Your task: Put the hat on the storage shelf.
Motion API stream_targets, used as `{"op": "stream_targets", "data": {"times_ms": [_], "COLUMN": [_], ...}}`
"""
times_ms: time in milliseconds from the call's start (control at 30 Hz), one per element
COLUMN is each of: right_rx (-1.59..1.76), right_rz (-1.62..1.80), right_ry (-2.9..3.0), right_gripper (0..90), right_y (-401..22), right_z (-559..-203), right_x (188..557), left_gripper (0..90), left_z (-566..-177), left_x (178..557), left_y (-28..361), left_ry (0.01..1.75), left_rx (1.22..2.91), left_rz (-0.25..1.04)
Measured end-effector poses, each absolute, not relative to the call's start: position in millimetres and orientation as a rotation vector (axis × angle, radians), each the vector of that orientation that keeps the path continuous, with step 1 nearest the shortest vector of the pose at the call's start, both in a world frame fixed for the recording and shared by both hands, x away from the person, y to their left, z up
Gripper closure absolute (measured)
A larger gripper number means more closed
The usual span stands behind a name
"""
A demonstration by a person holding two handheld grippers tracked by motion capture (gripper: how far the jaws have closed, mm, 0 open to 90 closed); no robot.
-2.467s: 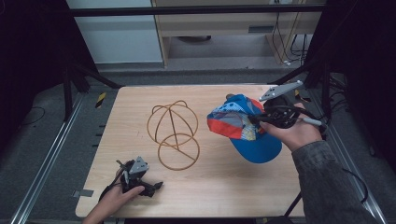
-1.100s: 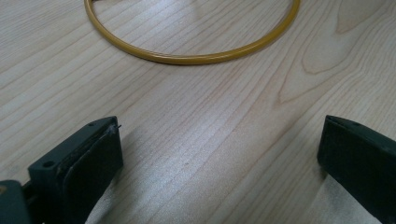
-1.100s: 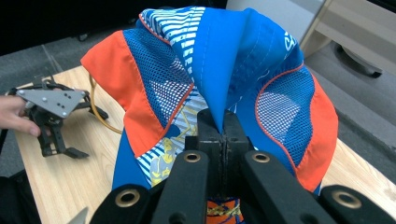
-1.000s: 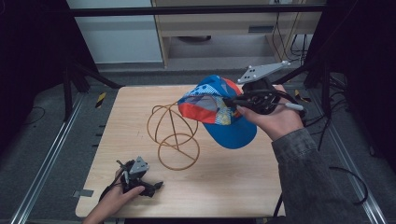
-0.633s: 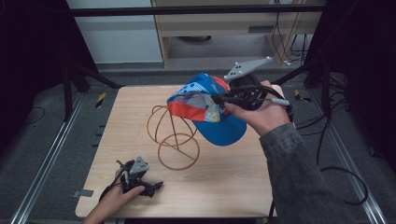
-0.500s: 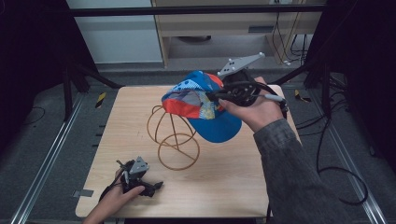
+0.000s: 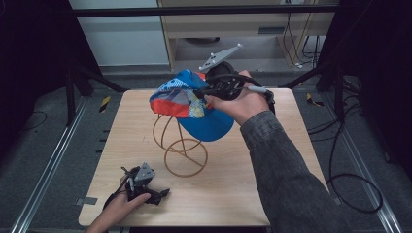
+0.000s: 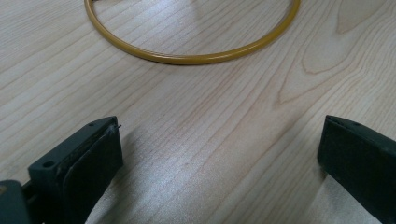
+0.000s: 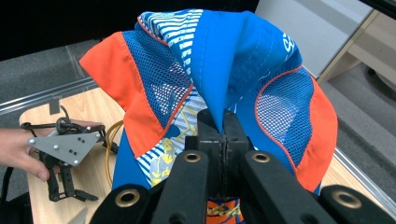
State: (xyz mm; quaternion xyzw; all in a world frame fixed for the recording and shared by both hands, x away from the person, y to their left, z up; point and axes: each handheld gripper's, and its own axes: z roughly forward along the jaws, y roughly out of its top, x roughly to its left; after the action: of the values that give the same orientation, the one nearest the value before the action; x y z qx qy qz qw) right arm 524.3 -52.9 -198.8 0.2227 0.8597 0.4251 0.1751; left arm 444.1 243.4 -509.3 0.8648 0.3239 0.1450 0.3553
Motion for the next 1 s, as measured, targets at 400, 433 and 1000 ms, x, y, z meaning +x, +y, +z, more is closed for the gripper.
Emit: {"op": "stream_targets", "data": {"times_ms": [400,433,1000], "right_rx": [0.612,0.606,0.608], "right_rz": [1.175,1.174,1.078], "right_ry": [2.490,2.496,2.579], "right_gripper": [89.7,89.8,89.6], "right_y": [-30,-27,14], "right_z": [-206,-206,-220], "right_x": [535,536,555], "left_gripper": [0.0,0.0,0.0], "left_z": [-509,-509,-509], "left_x": [444,444,443], "left_y": [243,243,243], "left_ry": [0.841,0.841,0.838], "left_rx": [2.230,2.231,2.233], "left_rz": [0.373,0.374,0.375]}}
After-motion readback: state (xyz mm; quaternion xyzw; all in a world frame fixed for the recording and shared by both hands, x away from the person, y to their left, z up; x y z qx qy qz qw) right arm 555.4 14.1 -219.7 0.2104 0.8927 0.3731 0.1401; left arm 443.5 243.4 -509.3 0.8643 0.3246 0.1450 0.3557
